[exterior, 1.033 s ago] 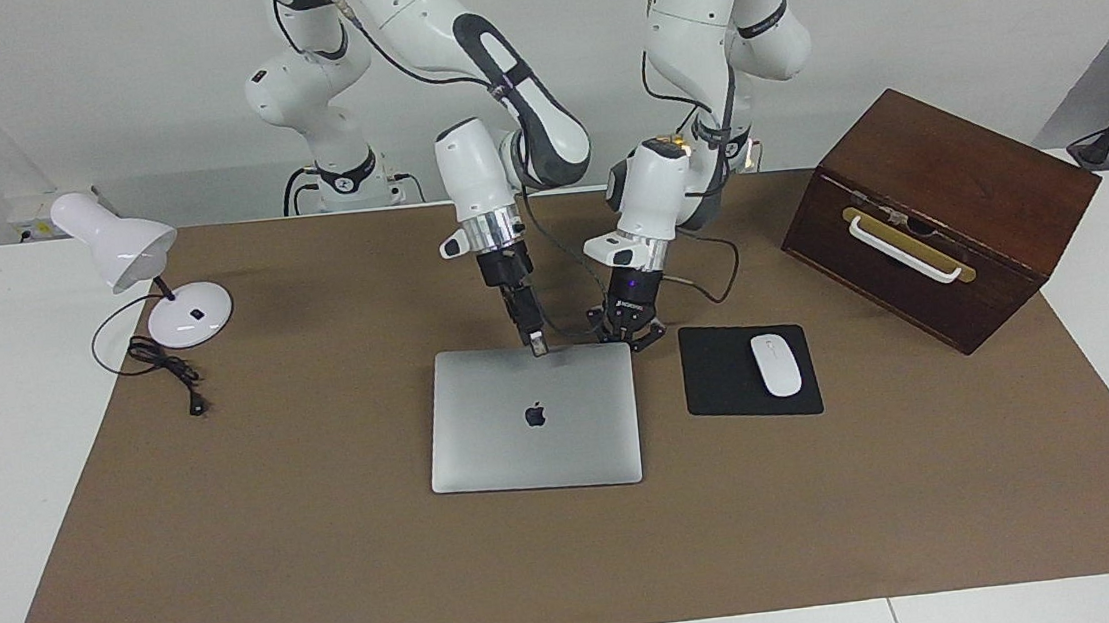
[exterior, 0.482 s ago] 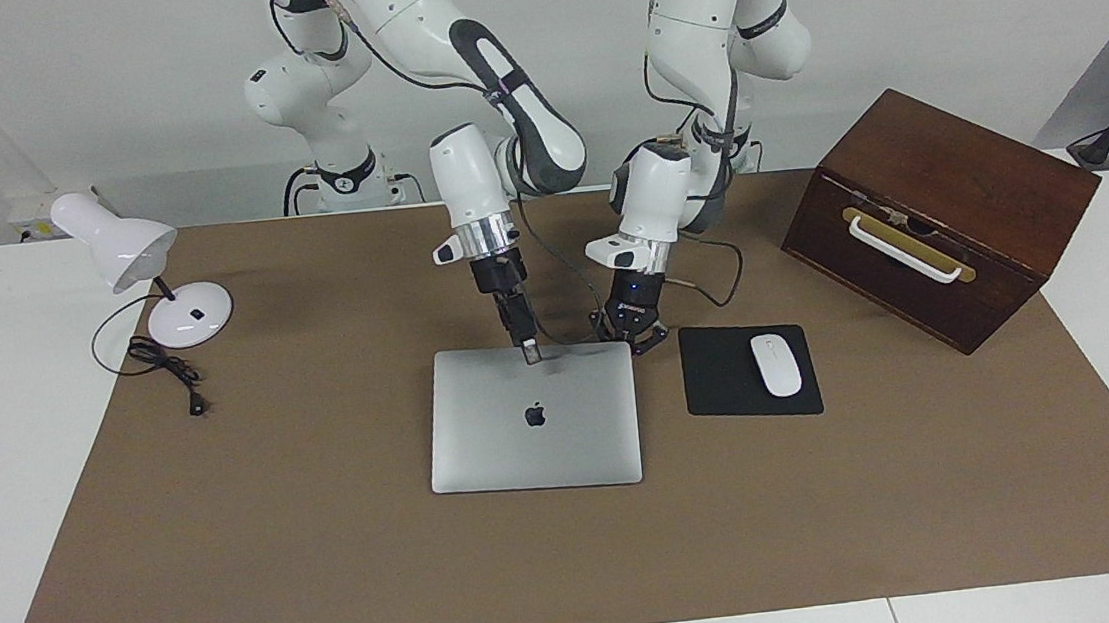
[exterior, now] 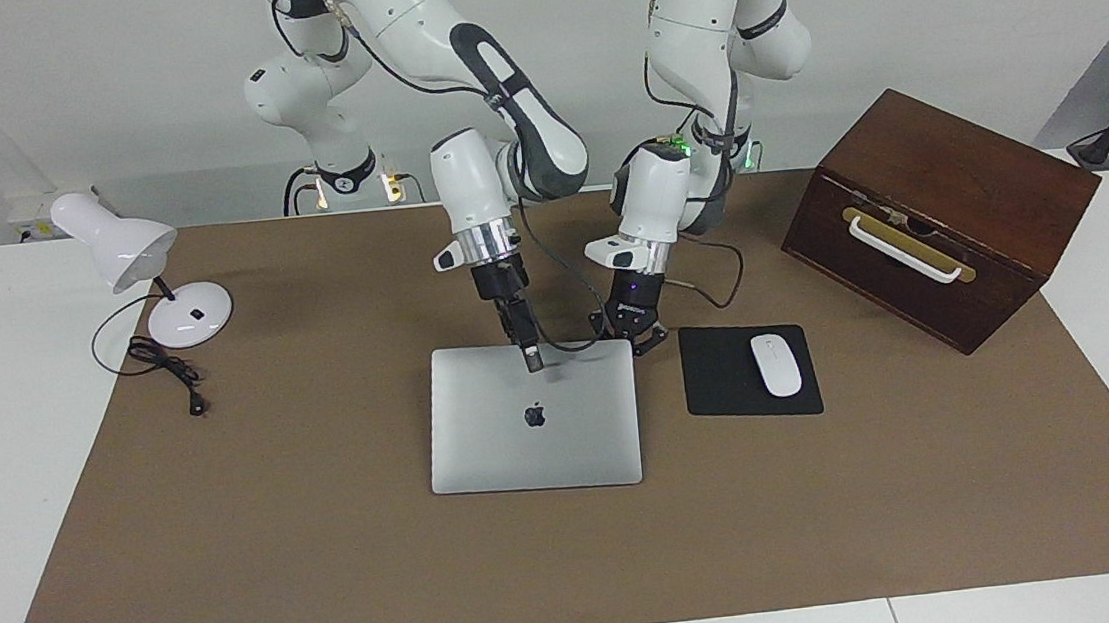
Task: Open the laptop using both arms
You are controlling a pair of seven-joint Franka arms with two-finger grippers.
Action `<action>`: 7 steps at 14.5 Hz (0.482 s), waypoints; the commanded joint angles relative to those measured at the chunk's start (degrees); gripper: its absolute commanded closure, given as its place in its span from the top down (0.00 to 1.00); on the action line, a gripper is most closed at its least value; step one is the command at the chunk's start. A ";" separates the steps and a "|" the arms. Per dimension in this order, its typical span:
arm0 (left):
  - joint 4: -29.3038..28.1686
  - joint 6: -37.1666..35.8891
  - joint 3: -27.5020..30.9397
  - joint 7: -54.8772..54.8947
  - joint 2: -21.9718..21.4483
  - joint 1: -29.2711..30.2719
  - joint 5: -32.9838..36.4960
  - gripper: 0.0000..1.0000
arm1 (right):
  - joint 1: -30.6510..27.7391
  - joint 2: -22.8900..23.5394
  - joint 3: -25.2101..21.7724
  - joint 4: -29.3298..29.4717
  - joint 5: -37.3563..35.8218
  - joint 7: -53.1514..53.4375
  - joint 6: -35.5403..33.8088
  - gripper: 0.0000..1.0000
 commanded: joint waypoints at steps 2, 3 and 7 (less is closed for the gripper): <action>1.03 1.98 -0.18 0.40 2.98 0.84 1.29 0.00 | -2.90 1.21 -0.16 4.50 -1.50 -2.31 -3.13 1.00; 1.03 1.98 -0.18 0.40 2.98 0.84 1.29 0.00 | -2.98 1.90 -0.34 5.73 -1.50 -2.49 -3.58 1.00; 0.94 2.07 -0.18 0.40 2.98 0.84 1.29 0.00 | -3.51 3.23 -0.52 8.81 -1.59 -2.49 -5.42 1.00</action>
